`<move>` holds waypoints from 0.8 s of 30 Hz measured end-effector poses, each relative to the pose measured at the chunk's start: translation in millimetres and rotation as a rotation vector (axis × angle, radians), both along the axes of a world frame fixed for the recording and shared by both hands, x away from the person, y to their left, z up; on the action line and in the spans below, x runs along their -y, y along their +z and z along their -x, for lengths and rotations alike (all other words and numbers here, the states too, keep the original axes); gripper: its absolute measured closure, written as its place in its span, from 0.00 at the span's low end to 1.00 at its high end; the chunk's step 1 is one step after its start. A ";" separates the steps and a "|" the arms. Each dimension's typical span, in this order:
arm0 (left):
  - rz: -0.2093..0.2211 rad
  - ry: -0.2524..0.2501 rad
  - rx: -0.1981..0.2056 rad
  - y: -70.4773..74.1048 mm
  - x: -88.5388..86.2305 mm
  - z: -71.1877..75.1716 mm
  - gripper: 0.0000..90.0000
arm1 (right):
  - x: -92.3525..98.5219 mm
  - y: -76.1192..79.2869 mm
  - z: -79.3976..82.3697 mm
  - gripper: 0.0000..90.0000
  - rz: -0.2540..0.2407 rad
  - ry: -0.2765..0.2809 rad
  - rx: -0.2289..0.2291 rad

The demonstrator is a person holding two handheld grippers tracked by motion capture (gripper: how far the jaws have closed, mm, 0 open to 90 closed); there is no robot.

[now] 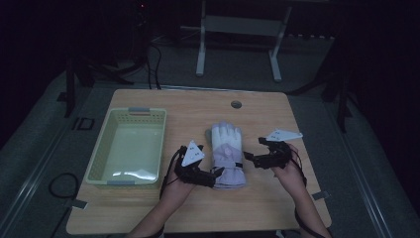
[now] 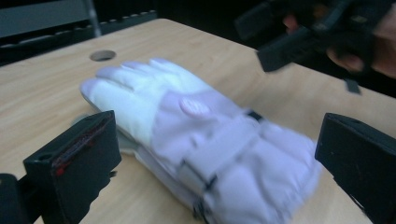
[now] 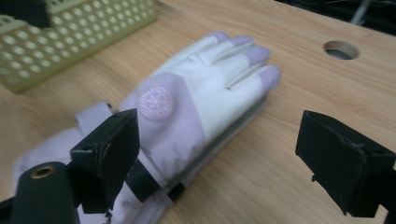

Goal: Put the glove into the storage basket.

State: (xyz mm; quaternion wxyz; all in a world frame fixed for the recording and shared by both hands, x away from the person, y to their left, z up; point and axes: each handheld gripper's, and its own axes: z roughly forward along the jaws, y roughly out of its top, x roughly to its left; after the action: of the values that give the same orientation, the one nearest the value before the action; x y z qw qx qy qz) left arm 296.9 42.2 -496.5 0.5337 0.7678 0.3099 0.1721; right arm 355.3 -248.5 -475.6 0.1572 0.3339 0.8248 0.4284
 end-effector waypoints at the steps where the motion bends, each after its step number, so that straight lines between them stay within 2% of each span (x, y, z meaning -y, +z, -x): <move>1: -0.009 -0.011 -0.005 1.6 3.7 -3.6 0.00 | -0.3 -0.1 -0.3 0.13 -0.004 -0.006 0.003; 2: -0.009 -0.011 -0.005 1.6 3.7 -3.6 0.00 | -0.3 -0.1 -0.3 0.13 -0.004 -0.006 0.003; 3: -0.032 -0.015 -0.012 2.9 8.5 -7.5 0.00 | -1.1 -0.2 -0.4 0.13 -0.014 -0.015 0.017; 4: -0.047 -0.017 -0.010 3.3 10.8 -9.7 0.00 | -2.7 -1.3 -0.5 0.12 -0.017 0.008 0.009; 7: -0.067 -0.021 -0.016 3.8 17.9 -17.1 0.03 | -9.0 -6.1 -0.3 0.12 0.027 -0.019 0.045; 8: -0.054 -0.020 -0.013 3.6 18.6 -19.4 0.08 | -9.6 -7.0 -0.7 0.13 0.032 -0.024 0.043; 10: -0.047 -0.013 -0.027 3.8 21.2 -23.2 0.11 | -11.3 -11.0 -4.2 0.16 0.036 -0.020 0.023; 13: -0.103 0.016 -0.045 0.6 27.8 -30.3 0.17 | -14.1 -15.4 -10.1 0.26 0.043 -0.023 -0.005; 14: -0.109 0.012 -0.069 -2.8 29.2 -34.1 0.17 | -15.0 -16.6 -11.7 0.32 0.050 -0.029 -0.011; 15: -0.129 0.029 -0.090 -6.0 30.8 -37.5 0.17 | -16.6 -19.1 -14.0 0.35 0.055 -0.018 -0.033; 17: -0.156 0.053 -0.132 -13.9 31.7 -43.8 0.17 | -19.5 -23.9 -16.1 0.41 0.065 -0.020 -0.041; 19: -0.183 0.048 -0.169 -21.1 32.0 -49.0 0.17 | -21.3 -28.6 -18.0 0.42 0.077 -0.022 -0.049; 20: -0.195 0.066 -0.189 -26.3 33.0 -52.1 0.17 | -22.2 -31.2 -19.4 0.45 0.082 -0.024 -0.060; 22: -0.173 0.075 -0.239 -32.5 30.6 -56.3 0.17 | -24.8 -36.5 -21.7 0.45 0.110 -0.022 -0.073; 24: -0.160 0.085 -0.271 -36.6 28.9 -58.1 0.17 | -26.7 -40.4 -22.7 0.45 0.115 -0.015 -0.096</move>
State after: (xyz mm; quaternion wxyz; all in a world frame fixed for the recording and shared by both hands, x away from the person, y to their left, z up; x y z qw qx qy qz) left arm 354.9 13.2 -533.0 0.4162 0.8104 0.3965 0.1137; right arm 378.0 -221.8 -516.0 0.1397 0.3505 0.8522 0.3625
